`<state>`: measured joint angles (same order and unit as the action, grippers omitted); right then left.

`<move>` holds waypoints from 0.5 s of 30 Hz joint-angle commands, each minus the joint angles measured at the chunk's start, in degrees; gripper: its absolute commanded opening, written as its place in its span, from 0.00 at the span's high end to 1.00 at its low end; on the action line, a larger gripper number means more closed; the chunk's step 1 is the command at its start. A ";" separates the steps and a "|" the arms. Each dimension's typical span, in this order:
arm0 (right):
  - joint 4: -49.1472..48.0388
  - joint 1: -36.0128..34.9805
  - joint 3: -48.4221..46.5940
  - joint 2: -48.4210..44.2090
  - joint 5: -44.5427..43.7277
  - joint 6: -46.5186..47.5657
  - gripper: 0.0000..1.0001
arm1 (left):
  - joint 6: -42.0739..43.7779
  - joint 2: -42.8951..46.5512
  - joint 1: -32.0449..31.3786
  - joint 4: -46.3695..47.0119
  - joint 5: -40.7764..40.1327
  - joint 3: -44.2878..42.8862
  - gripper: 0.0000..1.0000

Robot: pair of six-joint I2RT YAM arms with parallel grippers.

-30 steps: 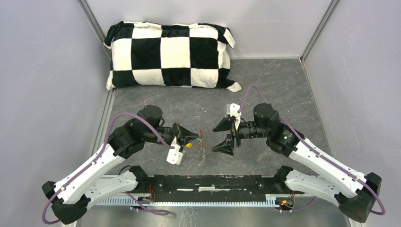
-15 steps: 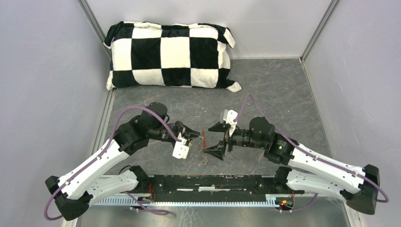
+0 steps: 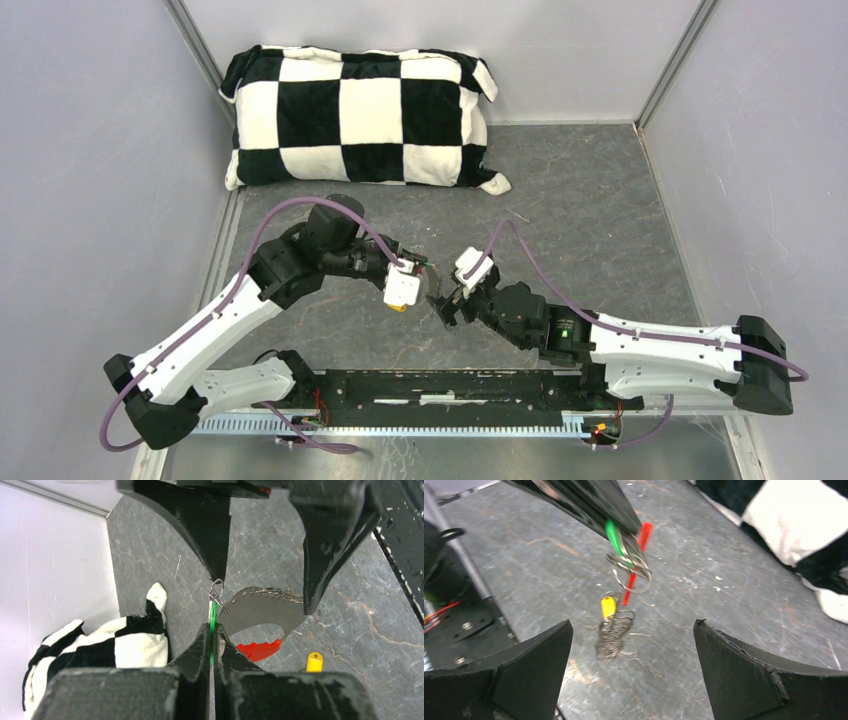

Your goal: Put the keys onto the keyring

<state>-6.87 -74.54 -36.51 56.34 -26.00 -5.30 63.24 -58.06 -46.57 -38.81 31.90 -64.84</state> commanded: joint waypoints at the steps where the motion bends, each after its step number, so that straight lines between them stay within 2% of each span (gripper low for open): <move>1: -10.23 -0.38 2.77 -0.29 -8.97 3.38 0.11 | -8.67 0.18 0.16 0.11 0.96 -4.15 0.98; 4: -15.15 -0.43 5.24 -2.41 -8.77 4.84 0.20 | -9.37 0.44 0.16 -0.62 1.22 -4.43 0.98; 7: -18.47 -0.39 6.88 -3.91 -5.34 7.39 0.37 | -10.68 0.25 0.16 -0.66 1.50 -4.74 0.98; 10: -19.76 -0.40 7.79 -4.95 -1.61 8.69 0.59 | -11.66 -0.27 0.16 -0.66 1.84 -5.47 0.98; 13: -18.09 -0.44 7.48 -5.50 0.27 9.68 0.86 | -11.72 -0.50 0.16 -0.66 1.35 -6.04 0.98; 15: -15.90 -0.44 6.76 -5.72 0.38 9.96 0.99 | -10.77 -0.40 0.17 -0.66 0.66 -6.13 0.98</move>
<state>-21.52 -74.63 -28.86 51.86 -27.24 2.83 54.70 -58.70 -46.57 -40.12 31.92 -68.16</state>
